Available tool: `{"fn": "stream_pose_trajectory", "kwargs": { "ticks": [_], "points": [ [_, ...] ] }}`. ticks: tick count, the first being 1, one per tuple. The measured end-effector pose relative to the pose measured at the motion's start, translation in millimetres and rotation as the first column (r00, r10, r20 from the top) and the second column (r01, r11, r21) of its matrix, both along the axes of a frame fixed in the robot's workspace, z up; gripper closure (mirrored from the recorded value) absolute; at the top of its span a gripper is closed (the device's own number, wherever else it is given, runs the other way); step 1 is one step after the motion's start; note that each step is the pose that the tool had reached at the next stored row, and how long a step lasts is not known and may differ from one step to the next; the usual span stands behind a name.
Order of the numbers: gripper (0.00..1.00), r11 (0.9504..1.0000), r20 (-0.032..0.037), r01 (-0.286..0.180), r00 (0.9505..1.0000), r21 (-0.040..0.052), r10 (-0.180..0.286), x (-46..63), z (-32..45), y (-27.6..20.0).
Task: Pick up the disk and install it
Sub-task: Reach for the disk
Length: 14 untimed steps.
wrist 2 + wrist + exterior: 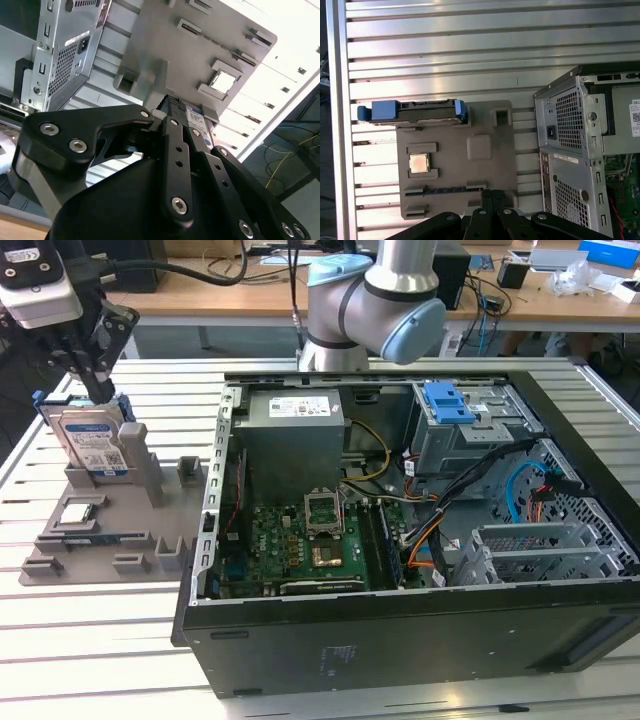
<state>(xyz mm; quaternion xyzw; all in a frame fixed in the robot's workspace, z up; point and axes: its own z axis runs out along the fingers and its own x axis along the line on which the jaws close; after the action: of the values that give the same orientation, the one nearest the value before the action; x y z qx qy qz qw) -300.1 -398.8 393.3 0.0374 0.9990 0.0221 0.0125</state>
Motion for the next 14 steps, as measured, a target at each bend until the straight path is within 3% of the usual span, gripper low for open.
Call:
{"fn": "stream_pose_trajectory", "kwargs": {
  "ticks": [6, 11, 12, 13, 14],
  "points": [
    [0.89, 1.0, 0.0, 0.0, 1.0, 0.0, 0.0, -12.9, 0.0, 0.7],
    [0.89, 1.0, 0.0, 0.0, 1.0, -0.0031, 0.0, -30.2, -0.1, 6.2],
    [0.89, 1.0, 0.0002, 0.0, 1.0, -0.0064, 0.0, -35.1, -0.2, 7.1],
    [0.89, 0.9998, 0.0006, 0.0, 1.0, -0.0219, 0.0, -40.6, -0.2, 8.3],
    [0.89, 0.9996, 0.0008, 0.0, 1.0, -0.028, 0.0, -43.1, -0.2, 8.8]
  ]
}}
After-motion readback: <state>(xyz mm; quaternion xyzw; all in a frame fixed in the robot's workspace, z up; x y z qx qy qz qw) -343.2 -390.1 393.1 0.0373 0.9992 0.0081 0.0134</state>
